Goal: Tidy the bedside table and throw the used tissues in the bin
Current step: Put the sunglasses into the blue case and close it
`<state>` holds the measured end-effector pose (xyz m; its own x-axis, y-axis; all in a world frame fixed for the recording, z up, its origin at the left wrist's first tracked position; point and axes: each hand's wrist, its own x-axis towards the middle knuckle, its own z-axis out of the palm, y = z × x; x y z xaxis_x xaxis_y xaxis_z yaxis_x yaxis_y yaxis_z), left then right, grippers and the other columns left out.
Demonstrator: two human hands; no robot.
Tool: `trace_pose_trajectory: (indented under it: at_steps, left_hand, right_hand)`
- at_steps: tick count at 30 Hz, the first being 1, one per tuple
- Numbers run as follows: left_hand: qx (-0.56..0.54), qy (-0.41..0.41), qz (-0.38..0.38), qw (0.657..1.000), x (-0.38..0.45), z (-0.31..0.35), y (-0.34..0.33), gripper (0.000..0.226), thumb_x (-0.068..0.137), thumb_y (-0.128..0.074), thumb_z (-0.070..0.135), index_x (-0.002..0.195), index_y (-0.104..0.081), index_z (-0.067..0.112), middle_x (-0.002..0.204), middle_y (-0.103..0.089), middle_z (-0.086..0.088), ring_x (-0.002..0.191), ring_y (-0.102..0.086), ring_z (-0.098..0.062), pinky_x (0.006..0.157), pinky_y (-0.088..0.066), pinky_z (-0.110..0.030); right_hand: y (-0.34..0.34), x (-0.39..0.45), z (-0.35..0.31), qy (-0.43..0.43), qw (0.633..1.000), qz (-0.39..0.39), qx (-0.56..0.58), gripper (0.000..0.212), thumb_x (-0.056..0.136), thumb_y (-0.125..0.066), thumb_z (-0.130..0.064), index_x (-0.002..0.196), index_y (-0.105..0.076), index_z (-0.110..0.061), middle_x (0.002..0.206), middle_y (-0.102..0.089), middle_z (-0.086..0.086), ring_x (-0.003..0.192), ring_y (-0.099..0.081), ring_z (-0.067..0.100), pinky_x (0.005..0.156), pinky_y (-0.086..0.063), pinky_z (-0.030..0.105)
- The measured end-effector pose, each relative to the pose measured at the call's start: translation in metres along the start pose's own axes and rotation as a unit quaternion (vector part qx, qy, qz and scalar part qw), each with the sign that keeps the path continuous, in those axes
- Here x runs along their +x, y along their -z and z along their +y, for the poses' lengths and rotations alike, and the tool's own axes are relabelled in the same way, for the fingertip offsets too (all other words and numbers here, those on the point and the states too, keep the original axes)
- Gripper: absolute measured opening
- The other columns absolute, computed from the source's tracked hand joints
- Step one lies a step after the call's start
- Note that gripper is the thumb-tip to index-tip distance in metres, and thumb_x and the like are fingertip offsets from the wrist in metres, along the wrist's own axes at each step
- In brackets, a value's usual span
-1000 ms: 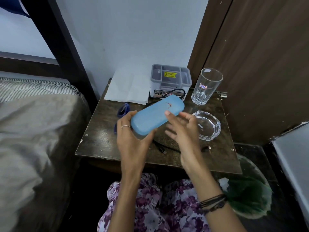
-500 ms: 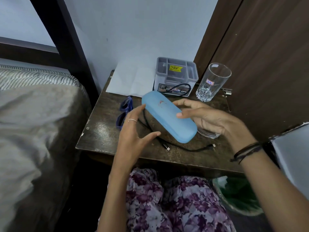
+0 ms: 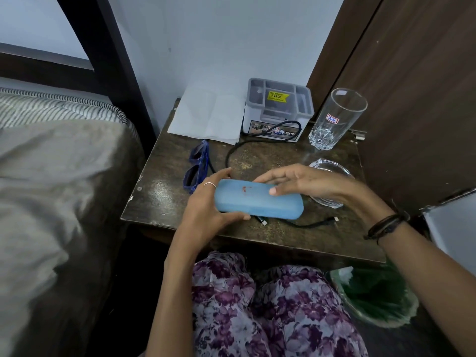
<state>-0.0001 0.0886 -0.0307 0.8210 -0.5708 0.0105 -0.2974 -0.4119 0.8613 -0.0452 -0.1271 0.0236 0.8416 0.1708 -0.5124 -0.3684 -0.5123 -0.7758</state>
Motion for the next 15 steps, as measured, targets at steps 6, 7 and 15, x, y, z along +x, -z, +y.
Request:
trace_pose_trajectory:
  at_steps: [6, 7, 15]
  left_hand:
    - [-0.062, 0.028, 0.021, 0.997, 0.006, -0.005, -0.008, 0.088, 0.063, -0.084, 0.024, 0.138, -0.038, 0.022, 0.119, -0.048, 0.01, 0.109, -0.045, -0.005, 0.087, -0.034, -0.015]
    - [-0.078, 0.036, 0.014, 0.996, 0.006, -0.006, -0.009, 0.086, 0.065, -0.083, 0.024, 0.138, -0.037, 0.022, 0.119, -0.048, 0.01, 0.11, -0.046, -0.006, 0.089, -0.036, -0.017]
    - [-0.218, 0.087, 0.012, 0.972, 0.007, -0.012, -0.012, 0.081, 0.059, -0.075, 0.029, 0.13, -0.036, 0.033, 0.123, -0.051, -0.001, 0.113, -0.054, -0.018, 0.099, -0.047, -0.042]
  right_hand:
    - [-0.035, -0.007, -0.007, 0.08, 0.912, 0.19, -0.354, 0.065, 0.078, -0.066, -0.048, 0.136, -0.042, -0.03, 0.121, -0.041, -0.014, 0.103, -0.039, 0.002, 0.078, -0.037, 0.024]
    - [-0.04, -0.007, -0.007, 0.103, 0.888, 0.213, -0.394, 0.065, 0.079, -0.064, -0.047, 0.137, -0.041, -0.027, 0.122, -0.041, -0.011, 0.102, -0.042, 0.003, 0.074, -0.036, 0.022]
    - [-0.042, -0.008, -0.007, 0.149, 0.825, 0.218, -0.5, 0.058, 0.088, -0.058, -0.039, 0.137, -0.042, -0.014, 0.127, -0.053, 0.004, 0.115, -0.053, 0.023, 0.085, -0.052, 0.042]
